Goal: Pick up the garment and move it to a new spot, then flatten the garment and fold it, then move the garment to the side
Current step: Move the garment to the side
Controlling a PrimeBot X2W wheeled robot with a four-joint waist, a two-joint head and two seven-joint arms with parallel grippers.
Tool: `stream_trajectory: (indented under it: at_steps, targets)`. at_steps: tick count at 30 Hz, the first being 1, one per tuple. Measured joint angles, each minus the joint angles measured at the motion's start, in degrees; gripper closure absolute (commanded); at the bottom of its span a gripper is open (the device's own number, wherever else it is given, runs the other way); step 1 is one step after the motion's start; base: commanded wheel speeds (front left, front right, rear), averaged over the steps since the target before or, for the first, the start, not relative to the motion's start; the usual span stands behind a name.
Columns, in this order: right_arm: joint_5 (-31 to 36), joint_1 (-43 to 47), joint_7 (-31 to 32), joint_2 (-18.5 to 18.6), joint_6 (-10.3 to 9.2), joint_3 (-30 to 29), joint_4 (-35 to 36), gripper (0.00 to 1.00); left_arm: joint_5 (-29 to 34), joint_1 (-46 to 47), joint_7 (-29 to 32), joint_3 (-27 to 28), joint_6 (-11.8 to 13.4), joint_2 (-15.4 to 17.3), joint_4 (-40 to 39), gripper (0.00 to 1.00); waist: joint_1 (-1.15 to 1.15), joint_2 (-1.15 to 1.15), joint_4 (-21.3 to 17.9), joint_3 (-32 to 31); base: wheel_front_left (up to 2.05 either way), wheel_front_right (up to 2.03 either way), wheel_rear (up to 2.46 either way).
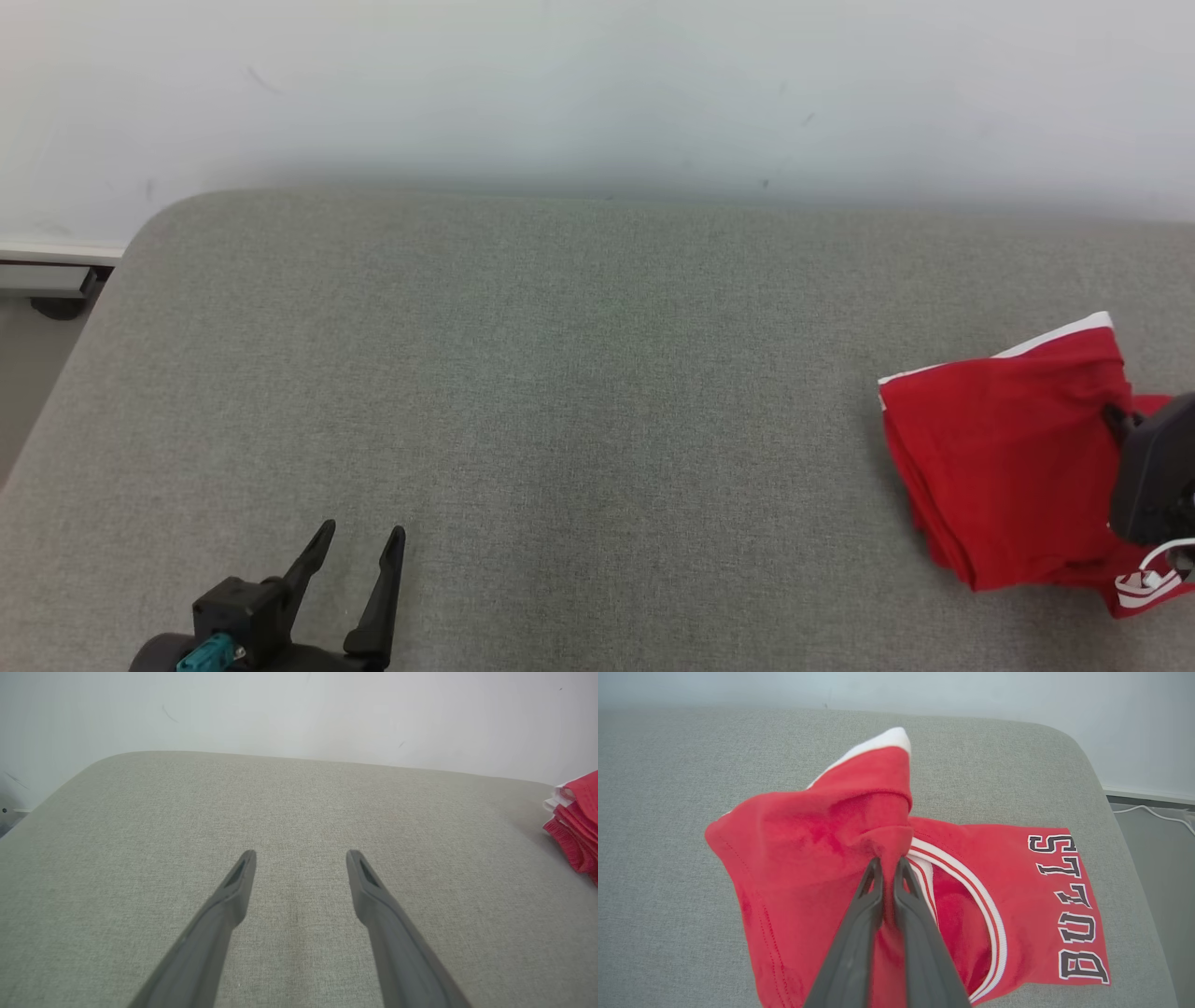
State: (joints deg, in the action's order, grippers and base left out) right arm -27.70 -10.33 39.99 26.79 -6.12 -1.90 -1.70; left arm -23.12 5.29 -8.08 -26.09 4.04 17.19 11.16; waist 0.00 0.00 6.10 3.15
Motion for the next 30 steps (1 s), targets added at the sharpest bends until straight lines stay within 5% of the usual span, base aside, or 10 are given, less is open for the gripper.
stream_trajectory:
  at_steps: [13, 30]
  targets:
    - [-0.40, -2.19, 1.93, 2.68, -0.10, -1.54, -1.52, 1.00, 0.52, 1.66, 0.05, 0.14, 0.08, -0.07, -0.73, 0.00, 0.00, 0.00, 0.00, 1.80, 0.00, 0.00, 0.00]
    - [1.05, -1.83, 1.81, 8.53, 2.60, -2.93, -2.47, 1.00, 0.91, 2.27, -0.11, 1.03, 0.76, 0.18, -1.41, 0.00, 0.00, 0.00, -1.05, 2.76, 0.00, 0.00, 0.00]
